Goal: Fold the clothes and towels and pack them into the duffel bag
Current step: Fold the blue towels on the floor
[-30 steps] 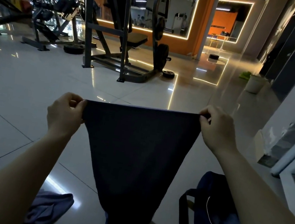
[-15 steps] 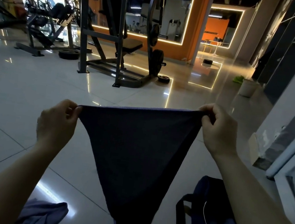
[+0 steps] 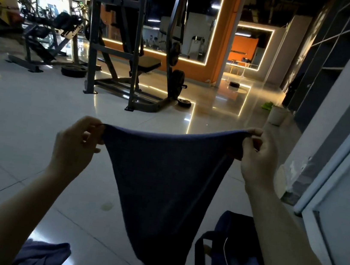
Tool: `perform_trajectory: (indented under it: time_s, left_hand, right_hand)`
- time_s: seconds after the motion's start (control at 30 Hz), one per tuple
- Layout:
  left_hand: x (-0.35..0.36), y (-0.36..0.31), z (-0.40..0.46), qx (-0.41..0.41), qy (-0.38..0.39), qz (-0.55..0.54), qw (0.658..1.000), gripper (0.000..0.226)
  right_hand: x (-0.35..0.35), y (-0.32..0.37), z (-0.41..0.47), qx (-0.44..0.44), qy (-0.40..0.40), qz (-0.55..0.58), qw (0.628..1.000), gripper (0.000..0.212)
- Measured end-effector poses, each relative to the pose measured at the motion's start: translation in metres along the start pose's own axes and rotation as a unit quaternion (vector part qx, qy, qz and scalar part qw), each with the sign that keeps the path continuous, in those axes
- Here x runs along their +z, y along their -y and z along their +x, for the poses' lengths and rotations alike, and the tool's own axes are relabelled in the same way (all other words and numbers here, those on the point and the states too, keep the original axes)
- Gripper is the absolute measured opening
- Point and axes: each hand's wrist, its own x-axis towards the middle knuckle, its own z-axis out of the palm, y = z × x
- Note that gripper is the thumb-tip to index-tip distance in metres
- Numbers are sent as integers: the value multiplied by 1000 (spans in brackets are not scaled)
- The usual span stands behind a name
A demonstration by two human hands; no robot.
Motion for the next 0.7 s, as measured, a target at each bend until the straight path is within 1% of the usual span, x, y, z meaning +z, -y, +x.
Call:
perform_trajectory:
  time_s: [0.07, 0.13, 0.17, 0.23, 0.3, 0.4, 0.5, 0.57, 0.63, 0.7]
  left_hand:
    - [-4, -23, 1, -75, -55, -71, 993, 3]
    - [-11, -43, 2, -151, -67, -146, 975, 9]
    - [-15, -53, 3, -166, -66, -167, 970, 11]
    - [-25, -73, 3, -151, -76, -165, 972, 9]
    - [-38, -91, 3, -114, -102, -136, 979, 6]
    - [-60, -116, 9, -77, -126, -92, 985, 11]
    - [-81, -132, 15, -64, -140, -79, 985, 16]
    - [-93, -140, 20, -60, -138, -79, 986, 15]
    - [-101, -146, 24, -63, -121, -87, 987, 11]
    - [-103, -149, 25, -70, -110, -88, 988, 11]
  right_hand:
    - [-13, 18, -11, 29, -5, 43, 999, 28]
    - [-25, 31, -23, 33, 6, 36, 999, 23]
    - [-31, 38, -29, 23, 5, 25, 999, 24]
    - [-46, 60, -39, -9, -8, 7, 1000, 27]
    - [-60, 84, -45, -43, -10, -2, 999, 23]
    - [-76, 117, -53, -61, -18, 17, 998, 22]
    - [-88, 143, -56, -56, -16, 29, 998, 10]
    - [-93, 157, -55, -46, -12, 33, 998, 10]
    - [-93, 165, -54, -13, 1, 53, 999, 9]
    - [-91, 166, -51, 40, 32, 77, 996, 8]
